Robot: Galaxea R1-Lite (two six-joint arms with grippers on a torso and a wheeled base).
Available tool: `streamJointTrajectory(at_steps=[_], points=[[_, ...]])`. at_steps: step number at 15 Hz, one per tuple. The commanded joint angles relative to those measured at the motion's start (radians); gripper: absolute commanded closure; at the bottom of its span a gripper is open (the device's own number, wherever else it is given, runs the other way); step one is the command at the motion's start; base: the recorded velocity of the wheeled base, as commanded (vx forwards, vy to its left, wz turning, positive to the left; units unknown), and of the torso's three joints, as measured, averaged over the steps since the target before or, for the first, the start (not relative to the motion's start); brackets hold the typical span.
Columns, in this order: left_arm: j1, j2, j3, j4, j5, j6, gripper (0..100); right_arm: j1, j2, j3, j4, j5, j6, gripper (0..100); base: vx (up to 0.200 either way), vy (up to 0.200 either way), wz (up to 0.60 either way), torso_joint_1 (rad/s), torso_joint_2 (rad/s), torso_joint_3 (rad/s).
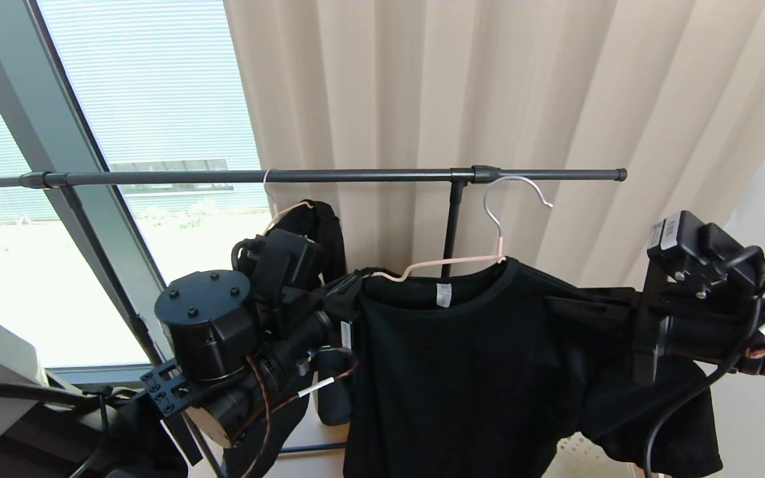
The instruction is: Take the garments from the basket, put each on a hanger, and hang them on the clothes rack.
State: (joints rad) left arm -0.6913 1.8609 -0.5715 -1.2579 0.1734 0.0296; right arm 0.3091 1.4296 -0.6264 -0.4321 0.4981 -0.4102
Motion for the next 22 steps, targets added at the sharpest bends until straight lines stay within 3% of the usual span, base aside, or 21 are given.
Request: streamJointTrajectory(at_steps=[1, 2, 6, 9, 13, 16, 19, 22], points=[[-0.004, -0.031, -0.033, 0.014, 0.000, 0.016, 100, -0.036, -0.020, 0.066, -0.027, 0.069, 0.002, 100, 0.000, 0.000, 0.00, 0.000, 0.00, 0.000], [-0.002, -0.035, -0.047, 0.026, 0.001, 0.026, 100, -0.074, -0.020, 0.071, -0.028, 0.128, -0.001, 100, 0.000, 0.000, 0.00, 0.000, 0.00, 0.000], [-0.008, -0.075, -0.074, 0.075, -0.002, 0.027, 100, -0.104, -0.001, 0.076, -0.033, 0.215, -0.001, 100, 0.000, 0.000, 0.00, 0.000, 0.00, 0.000], [-0.008, -0.131, -0.125, 0.195, -0.014, 0.058, 100, -0.136, 0.006, 0.066, -0.034, 0.221, 0.001, 100, 0.000, 0.000, 0.00, 0.000, 0.00, 0.000], [0.036, -0.169, -0.177, 0.364, -0.048, 0.070, 100, -0.217, -0.020, 0.059, -0.034, 0.390, -0.001, 100, 0.000, 0.000, 0.00, 0.000, 0.00, 0.000], [0.042, -0.192, -0.235, 0.489, -0.106, 0.075, 100, -0.217, -0.034, 0.060, -0.036, 0.392, 0.001, 100, 0.000, 0.000, 0.00, 0.000, 0.00, 0.000], [0.022, -0.190, -0.269, 0.517, -0.129, 0.079, 100, -0.203, -0.021, 0.057, -0.036, 0.381, 0.001, 100, 0.000, 0.000, 0.00, 0.000, 0.00, 0.000], [-0.053, -0.230, -0.269, 0.581, -0.127, 0.099, 100, -0.177, -0.009, 0.040, -0.048, 0.277, 0.007, 100, 0.000, 0.000, 0.00, 0.000, 0.00, 0.000]])
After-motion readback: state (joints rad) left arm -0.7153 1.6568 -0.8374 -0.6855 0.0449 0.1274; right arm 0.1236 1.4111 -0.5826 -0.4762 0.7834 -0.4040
